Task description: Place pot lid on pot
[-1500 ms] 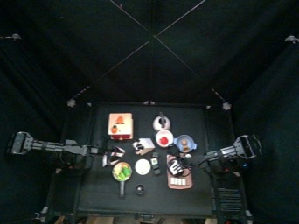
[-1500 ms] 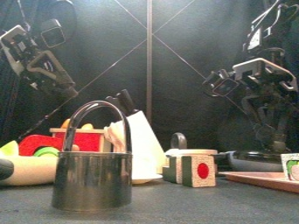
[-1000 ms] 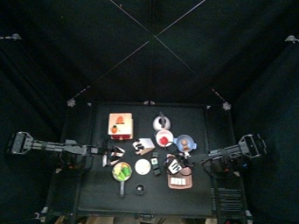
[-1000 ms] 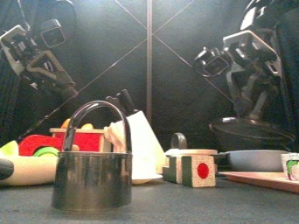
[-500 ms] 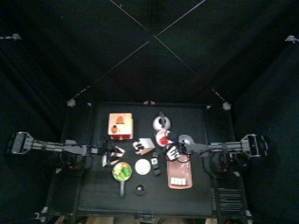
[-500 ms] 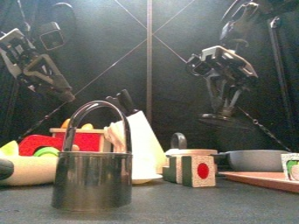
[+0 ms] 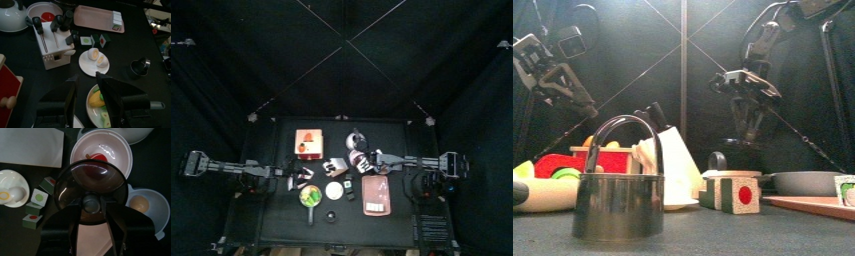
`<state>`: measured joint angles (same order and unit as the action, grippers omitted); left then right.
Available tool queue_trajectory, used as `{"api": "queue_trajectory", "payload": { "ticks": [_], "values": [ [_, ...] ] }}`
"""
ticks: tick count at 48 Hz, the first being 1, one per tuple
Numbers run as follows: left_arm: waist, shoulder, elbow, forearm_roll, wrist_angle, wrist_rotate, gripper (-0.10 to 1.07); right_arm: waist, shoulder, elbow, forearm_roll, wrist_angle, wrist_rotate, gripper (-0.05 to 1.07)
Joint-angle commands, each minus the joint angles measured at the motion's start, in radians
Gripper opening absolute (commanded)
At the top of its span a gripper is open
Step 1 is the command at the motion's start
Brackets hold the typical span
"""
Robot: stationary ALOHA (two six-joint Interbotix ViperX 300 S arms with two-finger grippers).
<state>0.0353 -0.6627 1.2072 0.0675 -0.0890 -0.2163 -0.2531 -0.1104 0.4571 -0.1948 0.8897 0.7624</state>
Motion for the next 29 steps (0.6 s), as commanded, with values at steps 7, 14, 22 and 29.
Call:
{"api": "queue_trajectory", "payload": {
  "ticks": [7,14,22,29],
  "values": [
    [0.003,0.003,-0.011,-0.002,-0.005,0.002,0.75,-0.066,0.032,-0.066,0.012,-0.003,-0.072,0.71],
    [0.003,0.002,-0.011,-0.002,-0.005,0.002,0.75,-0.097,0.072,-0.089,0.032,-0.003,-0.127,0.71],
    [0.003,0.003,-0.008,-0.002,-0.005,0.002,0.75,-0.117,0.104,-0.104,0.046,0.002,-0.166,0.71],
    [0.003,0.003,-0.006,-0.002,-0.005,0.002,0.75,-0.127,0.124,-0.107,0.06,0.002,-0.204,0.71]
  ]
}}
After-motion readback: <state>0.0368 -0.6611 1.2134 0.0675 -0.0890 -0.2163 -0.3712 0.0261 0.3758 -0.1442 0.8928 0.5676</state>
